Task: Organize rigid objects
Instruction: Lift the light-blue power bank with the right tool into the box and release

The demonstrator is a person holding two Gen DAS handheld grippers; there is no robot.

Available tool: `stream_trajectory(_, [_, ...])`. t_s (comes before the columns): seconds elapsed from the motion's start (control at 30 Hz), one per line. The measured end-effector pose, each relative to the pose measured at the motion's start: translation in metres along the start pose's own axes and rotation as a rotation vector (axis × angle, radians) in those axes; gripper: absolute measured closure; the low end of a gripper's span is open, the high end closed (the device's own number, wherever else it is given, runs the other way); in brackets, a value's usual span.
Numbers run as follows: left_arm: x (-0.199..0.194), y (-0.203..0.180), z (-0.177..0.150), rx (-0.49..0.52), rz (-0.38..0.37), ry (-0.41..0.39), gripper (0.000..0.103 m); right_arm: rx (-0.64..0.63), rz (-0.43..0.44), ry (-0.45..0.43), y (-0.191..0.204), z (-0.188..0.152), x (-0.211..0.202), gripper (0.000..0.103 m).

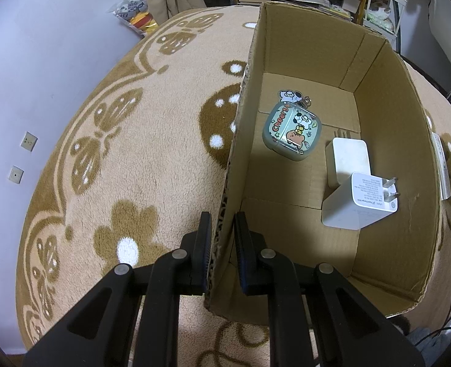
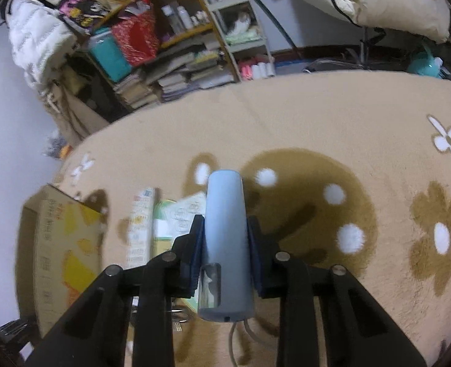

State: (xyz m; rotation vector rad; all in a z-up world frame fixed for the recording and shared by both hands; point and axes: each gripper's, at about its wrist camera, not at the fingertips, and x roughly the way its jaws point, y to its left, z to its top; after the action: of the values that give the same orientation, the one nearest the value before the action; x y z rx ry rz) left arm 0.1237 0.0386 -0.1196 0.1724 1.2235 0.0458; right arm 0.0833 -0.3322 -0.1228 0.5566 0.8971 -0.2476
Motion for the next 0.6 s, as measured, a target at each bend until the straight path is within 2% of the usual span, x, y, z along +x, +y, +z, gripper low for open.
stream_trajectory(0.33, [0.001,0.000,0.000,0.000,-0.003,-0.002,0.089,-0.155,0.087,-0.003,0.065,-0.001,-0.022,0.074])
stream_trajectory(0.6, [0.001,0.000,0.000,-0.006,-0.014,-0.001,0.089,-0.303,0.191,0.009,0.141,-0.019,-0.036,0.074])
